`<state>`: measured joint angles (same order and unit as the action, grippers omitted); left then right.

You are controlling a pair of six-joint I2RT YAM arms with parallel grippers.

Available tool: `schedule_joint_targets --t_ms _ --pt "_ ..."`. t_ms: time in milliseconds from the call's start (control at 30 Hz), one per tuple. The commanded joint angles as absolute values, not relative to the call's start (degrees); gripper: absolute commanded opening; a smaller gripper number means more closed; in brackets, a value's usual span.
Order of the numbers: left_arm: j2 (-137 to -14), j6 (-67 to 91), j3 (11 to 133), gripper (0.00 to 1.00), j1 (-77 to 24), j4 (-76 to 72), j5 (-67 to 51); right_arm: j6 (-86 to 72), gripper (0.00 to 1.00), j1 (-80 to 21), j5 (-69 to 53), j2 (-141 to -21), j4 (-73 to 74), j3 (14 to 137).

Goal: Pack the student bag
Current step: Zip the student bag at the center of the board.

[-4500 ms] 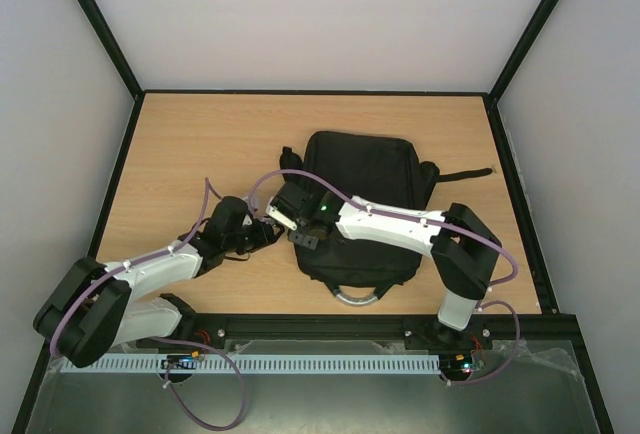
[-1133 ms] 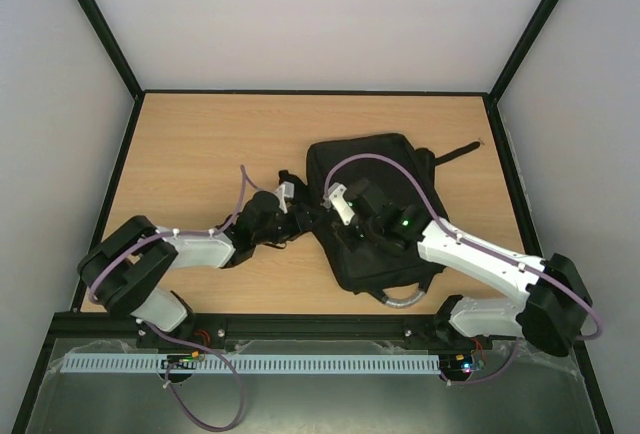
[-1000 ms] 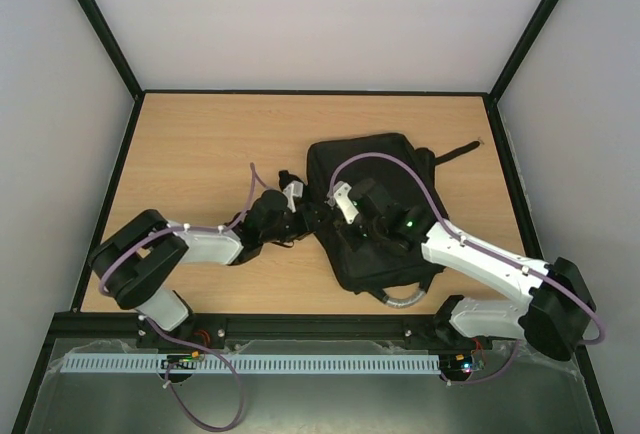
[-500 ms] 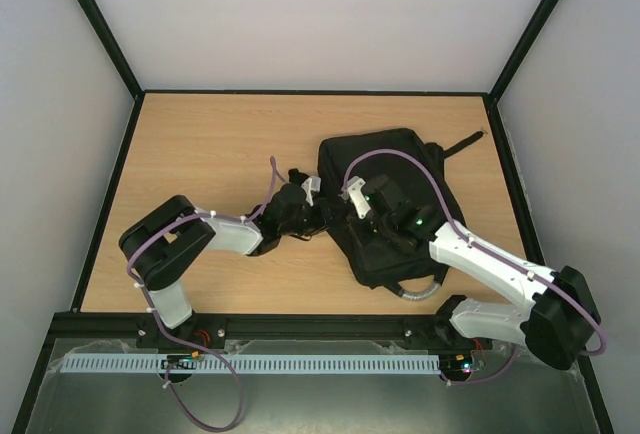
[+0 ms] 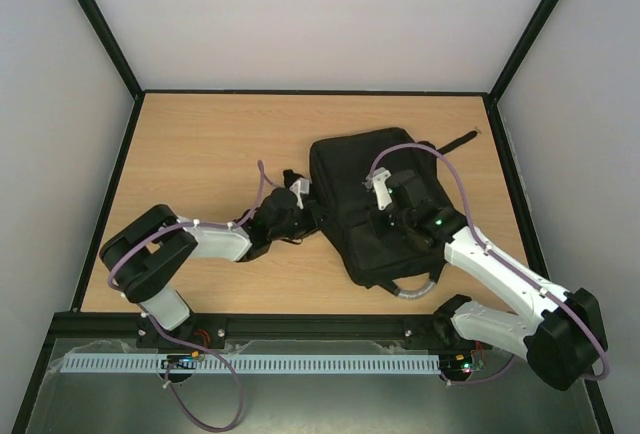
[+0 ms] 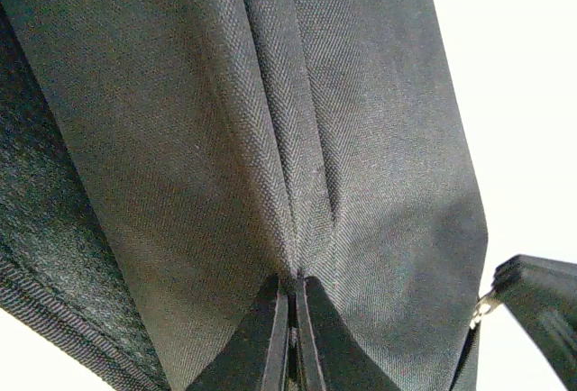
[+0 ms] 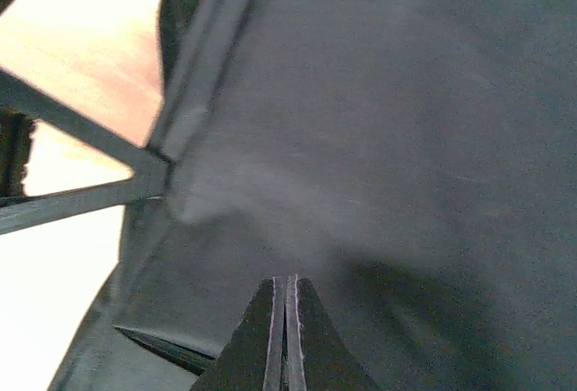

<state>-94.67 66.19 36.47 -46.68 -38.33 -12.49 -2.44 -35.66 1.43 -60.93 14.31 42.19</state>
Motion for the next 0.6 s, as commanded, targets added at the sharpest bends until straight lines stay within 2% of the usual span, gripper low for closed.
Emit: schedule_joint_targets --t_ms 0,567 --pt "-91.4 64.9 33.2 0.02 -44.9 -35.4 -9.2 -3.5 0.01 -32.2 4.2 -58.4 12.0 42.2" --pt "-84.2 64.2 26.8 0.02 -40.7 -32.3 -7.5 1.0 0.01 -19.0 0.2 -58.7 10.1 41.0"
